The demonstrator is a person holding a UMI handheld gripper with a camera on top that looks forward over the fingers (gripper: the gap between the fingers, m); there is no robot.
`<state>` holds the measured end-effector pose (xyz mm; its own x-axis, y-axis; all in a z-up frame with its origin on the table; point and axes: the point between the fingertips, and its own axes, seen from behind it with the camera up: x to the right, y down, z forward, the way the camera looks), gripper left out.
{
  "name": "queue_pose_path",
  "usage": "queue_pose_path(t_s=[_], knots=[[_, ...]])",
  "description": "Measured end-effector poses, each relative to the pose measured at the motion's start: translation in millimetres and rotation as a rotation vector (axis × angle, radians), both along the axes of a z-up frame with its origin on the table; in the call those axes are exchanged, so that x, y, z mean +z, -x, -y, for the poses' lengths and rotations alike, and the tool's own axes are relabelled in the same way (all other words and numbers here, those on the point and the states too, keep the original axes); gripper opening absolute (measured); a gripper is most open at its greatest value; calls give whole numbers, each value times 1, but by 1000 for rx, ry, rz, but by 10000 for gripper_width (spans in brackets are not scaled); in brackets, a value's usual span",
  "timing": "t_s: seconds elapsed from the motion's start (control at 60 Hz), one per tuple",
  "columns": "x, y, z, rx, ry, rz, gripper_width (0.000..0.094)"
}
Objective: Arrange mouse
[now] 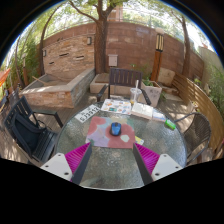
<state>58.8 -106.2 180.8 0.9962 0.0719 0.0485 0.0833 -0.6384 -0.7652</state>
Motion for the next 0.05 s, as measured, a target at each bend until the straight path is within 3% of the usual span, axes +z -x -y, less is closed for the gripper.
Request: queue_pose_path(t_s=[0.05], knots=[[0,3,3,-2,4,-9,852]])
